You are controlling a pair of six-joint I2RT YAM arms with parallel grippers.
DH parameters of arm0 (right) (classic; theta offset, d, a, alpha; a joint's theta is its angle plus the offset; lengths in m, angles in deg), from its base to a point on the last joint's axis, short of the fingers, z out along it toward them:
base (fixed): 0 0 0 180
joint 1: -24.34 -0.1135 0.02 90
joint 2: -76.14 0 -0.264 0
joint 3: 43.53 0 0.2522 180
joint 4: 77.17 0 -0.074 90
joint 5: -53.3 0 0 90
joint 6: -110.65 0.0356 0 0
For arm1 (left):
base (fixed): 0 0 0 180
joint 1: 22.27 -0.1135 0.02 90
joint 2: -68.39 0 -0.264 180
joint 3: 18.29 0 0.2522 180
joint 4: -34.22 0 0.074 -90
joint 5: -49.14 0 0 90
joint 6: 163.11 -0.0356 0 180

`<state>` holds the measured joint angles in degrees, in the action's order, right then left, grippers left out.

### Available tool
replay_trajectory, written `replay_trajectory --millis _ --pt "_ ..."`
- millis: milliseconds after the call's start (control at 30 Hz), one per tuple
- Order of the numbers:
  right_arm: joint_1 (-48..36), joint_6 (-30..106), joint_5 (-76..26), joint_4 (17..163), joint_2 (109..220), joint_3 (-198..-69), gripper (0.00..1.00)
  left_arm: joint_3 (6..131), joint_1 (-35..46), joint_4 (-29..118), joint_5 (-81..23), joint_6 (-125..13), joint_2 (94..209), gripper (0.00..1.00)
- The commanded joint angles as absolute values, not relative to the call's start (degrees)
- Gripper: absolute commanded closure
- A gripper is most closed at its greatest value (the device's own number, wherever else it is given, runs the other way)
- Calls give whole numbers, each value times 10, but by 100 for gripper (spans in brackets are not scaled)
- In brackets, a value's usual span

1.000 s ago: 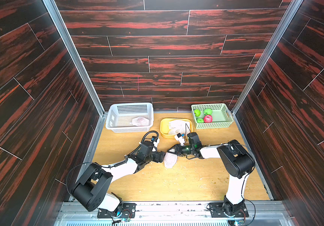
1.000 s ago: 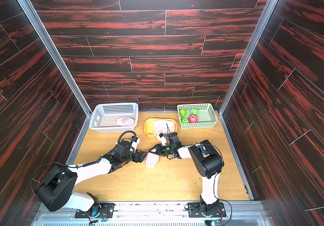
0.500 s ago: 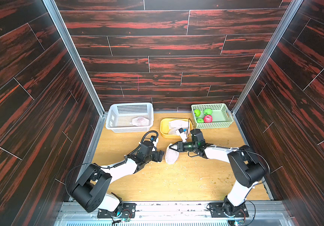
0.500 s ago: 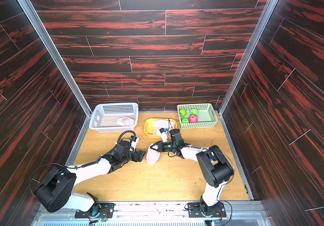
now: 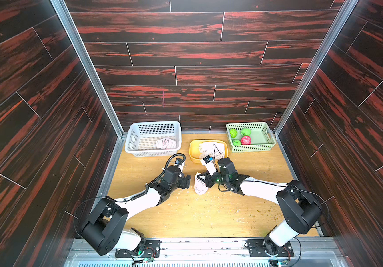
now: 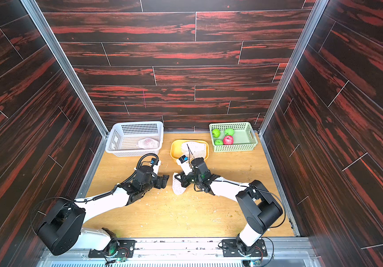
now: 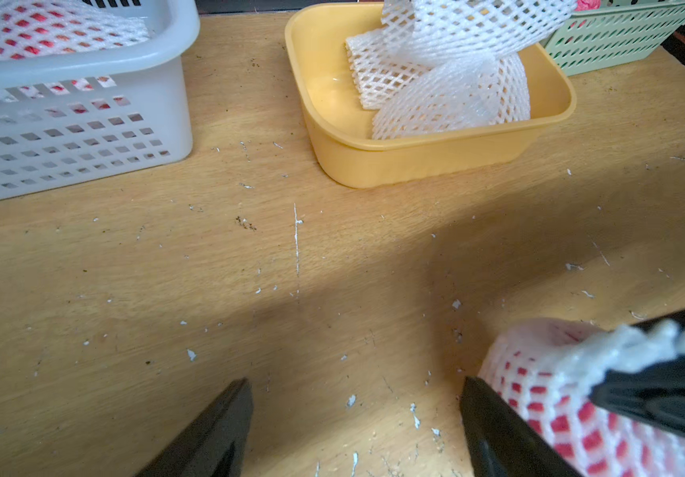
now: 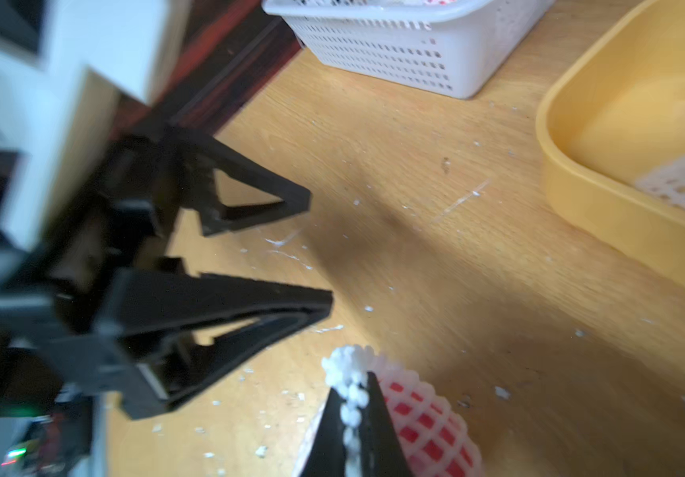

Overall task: Remove foam nets from apples
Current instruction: Remove the foam net from the apple.

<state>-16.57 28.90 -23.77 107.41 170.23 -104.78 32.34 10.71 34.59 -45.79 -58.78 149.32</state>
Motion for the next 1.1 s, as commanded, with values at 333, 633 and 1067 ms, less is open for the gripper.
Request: replay_trajectory --millis 333,633,1067 --pt "-147 326 -272 1134 1659 -1015 100 318 106 317 -474 -591 1483 16" --pt "-148 329 -285 1119 1660 -1029 100 317 106 318 -473 -595 1480 16" --pt "-197 261 -422 1010 1685 -1103 100 312 106 303 -469 -595 1469 16"
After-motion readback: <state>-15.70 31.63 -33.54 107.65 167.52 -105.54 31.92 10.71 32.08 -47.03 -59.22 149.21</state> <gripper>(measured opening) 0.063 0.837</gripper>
